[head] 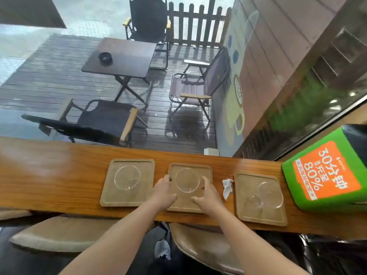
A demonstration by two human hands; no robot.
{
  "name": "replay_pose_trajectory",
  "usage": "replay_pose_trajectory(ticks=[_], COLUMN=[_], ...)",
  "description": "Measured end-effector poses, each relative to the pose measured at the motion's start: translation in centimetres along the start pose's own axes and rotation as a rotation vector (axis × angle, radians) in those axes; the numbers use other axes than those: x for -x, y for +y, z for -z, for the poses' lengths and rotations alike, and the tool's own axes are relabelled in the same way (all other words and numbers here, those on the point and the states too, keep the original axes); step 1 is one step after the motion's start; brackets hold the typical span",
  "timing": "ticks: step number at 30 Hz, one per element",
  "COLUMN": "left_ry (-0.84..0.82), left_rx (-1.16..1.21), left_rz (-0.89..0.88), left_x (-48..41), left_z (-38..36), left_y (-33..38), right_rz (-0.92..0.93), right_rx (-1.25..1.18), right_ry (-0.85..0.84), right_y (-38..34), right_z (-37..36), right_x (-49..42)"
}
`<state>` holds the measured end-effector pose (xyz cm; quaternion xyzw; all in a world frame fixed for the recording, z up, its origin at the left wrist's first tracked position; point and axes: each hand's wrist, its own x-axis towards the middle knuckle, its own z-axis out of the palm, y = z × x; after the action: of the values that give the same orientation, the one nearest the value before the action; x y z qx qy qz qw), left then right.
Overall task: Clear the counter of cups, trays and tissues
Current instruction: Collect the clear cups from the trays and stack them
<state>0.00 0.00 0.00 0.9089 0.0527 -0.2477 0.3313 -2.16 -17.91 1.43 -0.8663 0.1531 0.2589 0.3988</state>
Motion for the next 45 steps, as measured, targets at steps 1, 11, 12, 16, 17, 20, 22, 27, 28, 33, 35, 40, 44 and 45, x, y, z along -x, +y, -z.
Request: replay_pose_trajectory(ticks=[1, 11, 12, 16, 17, 20, 22, 27, 28, 33, 35, 40, 44, 45], left_ry=[-0.007, -0.033, -0.026, 0.011, 0.026, 0.086, 0.130, 0.169, 0.172, 0.203, 0.215, 0.211, 0.195, 0.197], left_rx=[0.025, 0.188, 0.196, 0.296, 0.308, 0.368, 0.377, 0.386, 0.390, 0.371, 0.358, 0.297, 0.245, 0.239], left_rz=[0.029, 0.040, 0.024, -0.067, -0.086, -0.142, -0.180, -0.203, -0.204, -0.200, -0.199, -0.196, -0.192, -0.194], left_x=[-0.5, -1.9, -1.9, -1.5, -1.3, -0.7, -0.2, 1.1, 1.4, 2.6, 2.9, 3.2, 2.9, 2.8], left_z=[-0.2, 1.4, 1.9, 5.0, 6.1, 9.5, 11.9, 17.2, 17.8, 19.2, 18.9, 17.4, 16.0, 15.7], left_y=[0.2, 1.3, 1.3, 1.2, 1.1, 0.4, -0.5, -3.9, -4.7, -7.4, -8.3, -10.2, -11.3, -11.5], right_rz=[0.004, 0.095, 0.112, 0.202, 0.218, 0.281, 0.323, 0.414, 0.423, 0.458, 0.453, 0.424, 0.396, 0.389], right_rx=[-0.032, -0.120, -0.114, -0.104, -0.103, -0.126, -0.143, -0.136, -0.135, -0.126, -0.119, -0.056, -0.006, 0.004], right_ry=[-0.018, -0.076, -0.069, -0.031, -0.020, -0.016, -0.022, -0.063, -0.079, -0.132, -0.153, -0.200, -0.199, -0.197], right_y=[0.2, -1.5, -2.0, -5.0, -6.0, -9.5, -12.1, -16.5, -17.0, -18.5, -18.7, -17.9, -17.1, -17.0], right_z=[0.1, 0.8, 0.9, 1.2, 1.2, 0.7, 0.1, -1.7, -2.1, -4.2, -5.0, -6.6, -7.8, -8.0], right_x=[-0.5, -2.7, -2.7, -2.4, -2.3, -1.9, -1.7, -1.1, -0.9, -0.4, -0.4, -0.6, -0.7, -0.7])
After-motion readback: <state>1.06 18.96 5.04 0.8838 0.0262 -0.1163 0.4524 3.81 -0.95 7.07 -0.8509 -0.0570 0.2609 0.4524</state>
